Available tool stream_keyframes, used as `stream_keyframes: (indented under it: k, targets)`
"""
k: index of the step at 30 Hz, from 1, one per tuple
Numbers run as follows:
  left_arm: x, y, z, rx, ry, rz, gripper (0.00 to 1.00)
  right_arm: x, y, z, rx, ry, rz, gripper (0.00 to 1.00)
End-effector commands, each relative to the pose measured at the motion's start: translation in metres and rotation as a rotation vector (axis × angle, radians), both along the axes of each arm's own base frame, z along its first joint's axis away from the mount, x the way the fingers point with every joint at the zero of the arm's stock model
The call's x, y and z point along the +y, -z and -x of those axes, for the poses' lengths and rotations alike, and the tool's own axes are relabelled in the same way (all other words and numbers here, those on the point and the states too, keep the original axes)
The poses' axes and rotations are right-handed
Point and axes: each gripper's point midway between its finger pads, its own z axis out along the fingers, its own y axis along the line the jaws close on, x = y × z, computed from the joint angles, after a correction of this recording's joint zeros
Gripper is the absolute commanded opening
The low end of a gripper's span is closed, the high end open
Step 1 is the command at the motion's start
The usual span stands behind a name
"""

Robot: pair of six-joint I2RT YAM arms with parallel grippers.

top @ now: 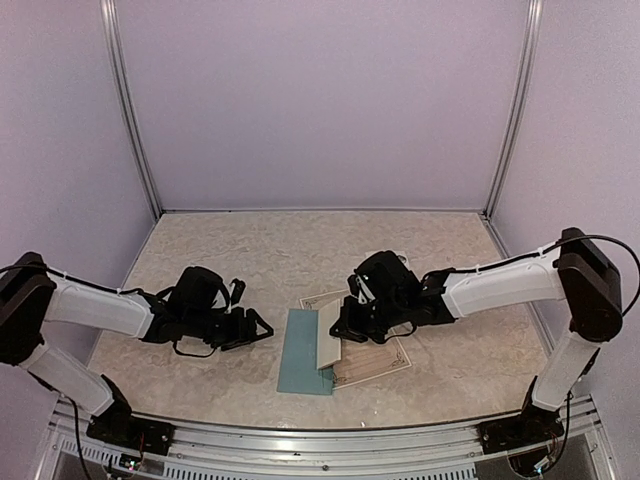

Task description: Place the letter into the envelope and seal it

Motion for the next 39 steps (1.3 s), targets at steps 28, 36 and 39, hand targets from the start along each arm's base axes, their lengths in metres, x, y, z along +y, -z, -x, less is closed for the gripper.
stream_keyframes:
  k: [28,36,39]
  targets:
    - [-0.056,0.032,0.021,0.046,0.138,-0.011,0.41,-0.03,0.064,0.004,0.138,0.013,0.227,0.0]
    - [-0.061,0.033,0.025,0.052,0.151,-0.003,0.35,-0.015,0.066,0.001,0.142,-0.018,0.188,0.0]
    - [-0.061,0.034,0.026,0.054,0.151,-0.003,0.35,-0.01,0.066,0.002,0.145,-0.032,0.169,0.0]
